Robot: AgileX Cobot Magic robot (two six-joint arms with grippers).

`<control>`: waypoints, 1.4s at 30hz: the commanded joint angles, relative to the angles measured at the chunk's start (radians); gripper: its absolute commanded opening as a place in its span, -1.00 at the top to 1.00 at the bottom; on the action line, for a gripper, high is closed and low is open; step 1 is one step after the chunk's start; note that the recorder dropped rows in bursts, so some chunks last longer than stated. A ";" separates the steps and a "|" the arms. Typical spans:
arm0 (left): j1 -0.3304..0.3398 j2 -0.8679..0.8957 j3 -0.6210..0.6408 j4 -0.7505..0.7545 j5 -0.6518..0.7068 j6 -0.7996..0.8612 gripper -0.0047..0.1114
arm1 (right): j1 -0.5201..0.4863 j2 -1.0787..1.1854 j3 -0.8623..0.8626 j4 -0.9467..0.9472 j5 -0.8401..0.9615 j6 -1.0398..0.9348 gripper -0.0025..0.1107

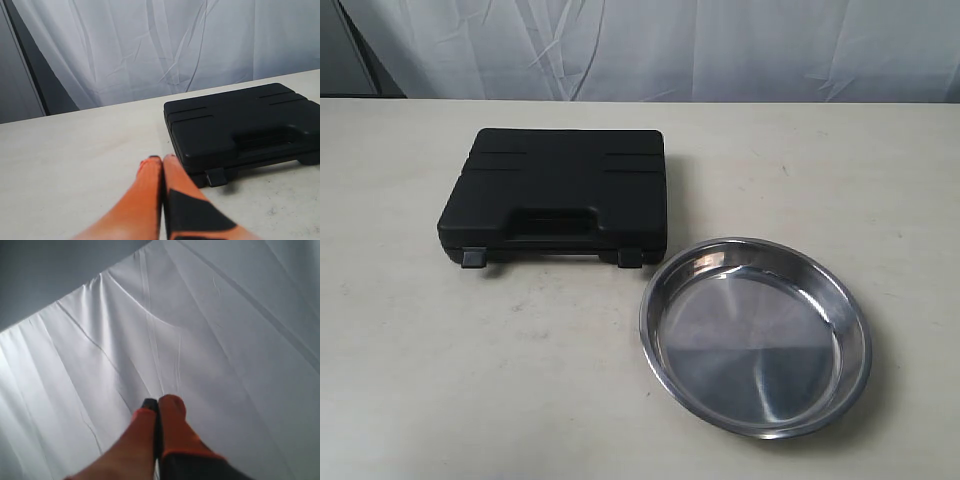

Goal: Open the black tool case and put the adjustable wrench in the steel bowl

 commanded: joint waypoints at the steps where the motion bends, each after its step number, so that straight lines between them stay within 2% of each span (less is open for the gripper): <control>1: -0.004 0.004 -0.002 -0.002 -0.006 -0.001 0.91 | -0.002 0.354 -0.177 -0.160 0.217 -0.027 0.96; 3: -0.004 0.004 -0.002 -0.002 -0.006 -0.001 0.91 | 0.000 0.571 -0.286 -0.201 0.417 -0.086 0.96; 4: -0.004 0.004 -0.002 -0.002 -0.006 -0.001 0.91 | 0.011 0.783 -0.407 -0.196 0.657 -0.182 0.96; 6: -0.004 0.004 -0.002 -0.002 -0.006 -0.001 0.91 | 0.050 1.108 -0.592 -0.212 0.887 -0.253 0.96; 10: -0.004 0.004 -0.002 -0.002 -0.006 -0.001 0.91 | 0.193 1.588 -0.872 -0.379 0.985 -0.257 0.96; 13: -0.004 0.004 -0.002 -0.002 -0.006 -0.001 0.91 | 0.346 1.794 -1.027 -0.471 1.004 -0.259 0.96; 14: -0.004 0.004 -0.002 -0.002 -0.006 -0.001 0.91 | 0.393 1.823 -1.061 -0.514 1.004 -0.259 0.96; 17: -0.004 0.004 -0.002 -0.002 -0.006 -0.001 0.91 | 0.567 1.922 -1.163 -0.840 1.000 -0.245 0.95; 19: -0.004 0.004 -0.002 -0.002 -0.006 -0.001 0.91 | 0.644 1.964 -1.203 -1.000 0.963 -0.204 0.84; 21: -0.004 0.004 -0.002 -0.002 -0.006 -0.001 0.91 | 0.668 1.977 -1.211 -1.041 0.916 -0.184 0.68; 25: -0.004 0.004 -0.002 -0.002 -0.006 -0.001 0.91 | 0.677 1.993 -1.213 -1.026 0.843 -0.179 0.18; 27: -0.004 0.004 -0.002 -0.002 -0.006 -0.001 0.91 | 0.677 2.001 -1.213 -1.022 0.826 -0.179 0.07; 34: -0.004 0.004 -0.002 -0.002 -0.006 -0.001 0.91 | 0.677 2.044 -1.213 -1.031 0.819 -0.184 0.37; 39: -0.004 0.004 -0.002 -0.002 -0.006 -0.001 0.91 | 0.677 2.095 -1.213 -1.033 0.815 -0.184 0.18; 40: -0.004 0.004 -0.002 -0.002 -0.006 -0.001 0.91 | 0.677 2.100 -1.213 -1.033 0.815 -0.184 0.21; 42: -0.004 0.004 -0.002 -0.002 -0.006 -0.001 0.91 | 0.677 2.110 -1.213 -1.036 0.812 -0.184 0.40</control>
